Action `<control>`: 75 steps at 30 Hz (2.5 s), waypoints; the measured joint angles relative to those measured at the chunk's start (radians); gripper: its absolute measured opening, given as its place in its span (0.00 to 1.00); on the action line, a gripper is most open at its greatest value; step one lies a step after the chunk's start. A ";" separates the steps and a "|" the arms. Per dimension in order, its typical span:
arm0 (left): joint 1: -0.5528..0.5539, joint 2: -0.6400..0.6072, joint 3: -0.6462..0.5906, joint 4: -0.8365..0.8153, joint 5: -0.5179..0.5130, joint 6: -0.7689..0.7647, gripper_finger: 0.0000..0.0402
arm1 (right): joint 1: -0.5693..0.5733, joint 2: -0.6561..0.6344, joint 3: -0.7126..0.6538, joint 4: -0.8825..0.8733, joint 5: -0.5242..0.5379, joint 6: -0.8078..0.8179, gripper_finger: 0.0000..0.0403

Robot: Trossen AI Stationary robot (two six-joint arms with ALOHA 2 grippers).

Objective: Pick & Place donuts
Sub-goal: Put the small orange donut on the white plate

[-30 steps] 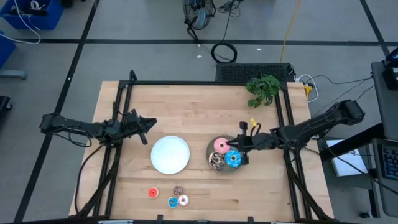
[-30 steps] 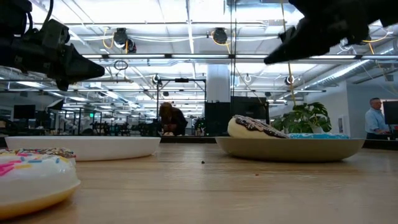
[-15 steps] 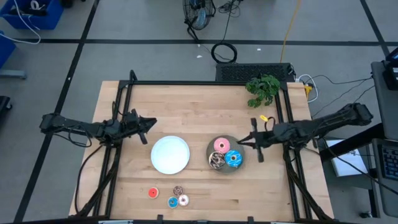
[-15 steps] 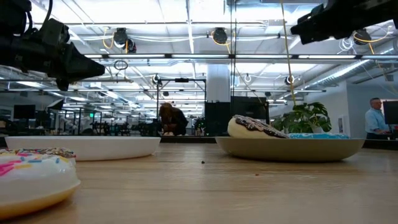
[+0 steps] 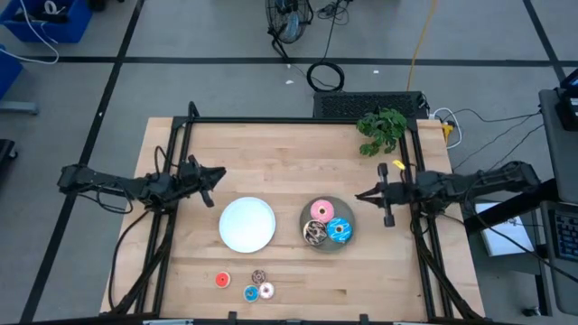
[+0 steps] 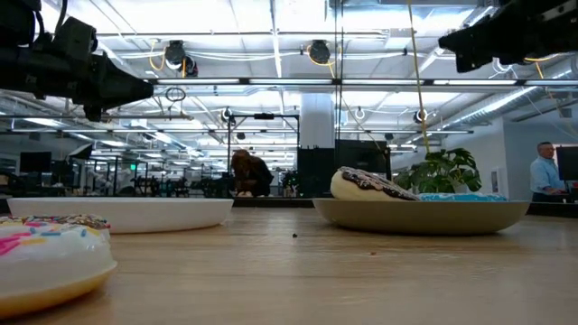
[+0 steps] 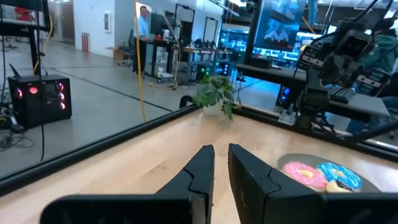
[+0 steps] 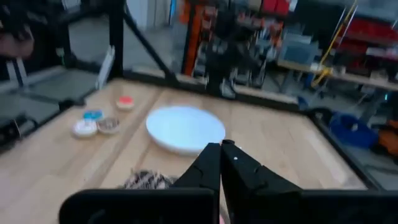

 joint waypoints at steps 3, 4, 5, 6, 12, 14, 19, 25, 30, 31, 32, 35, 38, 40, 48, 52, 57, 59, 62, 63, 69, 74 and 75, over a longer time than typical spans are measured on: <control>0.000 0.000 0.000 -0.004 0.001 -0.010 0.13 | -0.007 -0.057 -0.068 0.089 -0.001 -0.006 0.00; 0.000 0.000 0.000 -0.006 0.005 -0.011 0.13 | -0.009 -0.068 -0.087 0.119 -0.001 -0.009 0.00; 0.000 0.000 0.000 -0.006 0.010 -0.011 0.13 | -0.010 -0.076 -0.110 0.149 -0.001 -0.011 0.00; 0.000 0.000 0.000 -0.006 0.015 -0.012 0.13 | -0.010 -0.080 -0.133 0.185 -0.001 -0.013 0.00; 0.000 0.000 0.000 -0.013 0.050 -0.115 0.13 | -0.010 -0.081 -0.169 0.250 -0.001 0.001 0.00; 0.000 0.000 0.000 -0.031 0.096 -0.129 0.13 | -0.010 -0.080 -0.169 0.238 -0.001 0.007 0.00; 0.000 0.000 0.000 -0.075 0.120 -0.140 0.13 | -0.010 -0.081 -0.170 0.213 -0.002 0.006 0.00; 0.000 0.000 0.000 -0.097 0.231 -0.161 0.13 | -0.007 -0.081 -0.188 0.231 -0.025 0.006 0.00; 0.000 0.000 0.000 -0.097 0.236 -0.165 0.13 | -0.007 -0.081 -0.190 0.219 -0.027 -0.006 0.00; 0.000 0.000 0.000 -0.097 0.223 -0.164 0.13 | -0.007 -0.080 -0.190 0.207 -0.028 -0.016 0.00; 0.000 0.000 0.000 -0.092 0.212 -0.164 0.13 | -0.007 -0.080 -0.190 0.191 -0.028 -0.022 0.00; -0.001 0.000 0.000 -0.063 0.205 -0.166 0.13 | -0.007 -0.080 -0.190 0.146 -0.028 -0.032 0.00; -0.005 0.000 0.000 -0.018 0.259 -0.219 0.13 | -0.007 -0.080 -0.190 0.119 -0.028 -0.026 0.00; -0.022 0.010 0.003 0.034 0.297 -0.270 0.13 | -0.007 -0.080 -0.190 0.122 -0.027 -0.023 0.00; -0.217 0.227 0.201 -0.071 0.290 -0.287 0.09 | -0.007 -0.080 -0.190 0.181 -0.025 -0.015 0.00; -0.350 0.410 0.402 -0.254 0.197 -0.267 0.01 | -0.007 -0.080 -0.190 0.179 -0.024 -0.014 0.00; -0.489 0.654 0.722 -0.625 0.067 -0.352 0.01 | -0.007 -0.080 -0.190 0.181 -0.021 0.010 0.00; -0.526 0.753 0.870 -0.829 0.015 -0.450 0.01 | -0.007 -0.080 -0.190 0.180 -0.021 0.010 0.00; -0.552 0.902 1.085 -1.130 -0.023 -0.632 0.01 | -0.007 -0.080 -0.190 0.178 -0.021 0.010 0.00; -0.555 0.950 1.149 -1.214 -0.015 -0.687 0.02 | -0.007 -0.080 -0.190 0.174 -0.022 0.010 0.00; -0.558 1.197 1.394 -1.549 0.232 -0.939 0.02 | -0.007 -0.080 -0.190 0.169 -0.023 0.033 0.00; -0.583 1.323 1.389 -1.541 0.333 -1.009 0.02 | -0.007 -0.080 -0.190 0.141 -0.024 0.008 0.00; -0.583 1.344 1.384 -1.541 0.351 -1.023 0.02 | -0.007 -0.080 -0.190 0.137 -0.024 0.010 0.00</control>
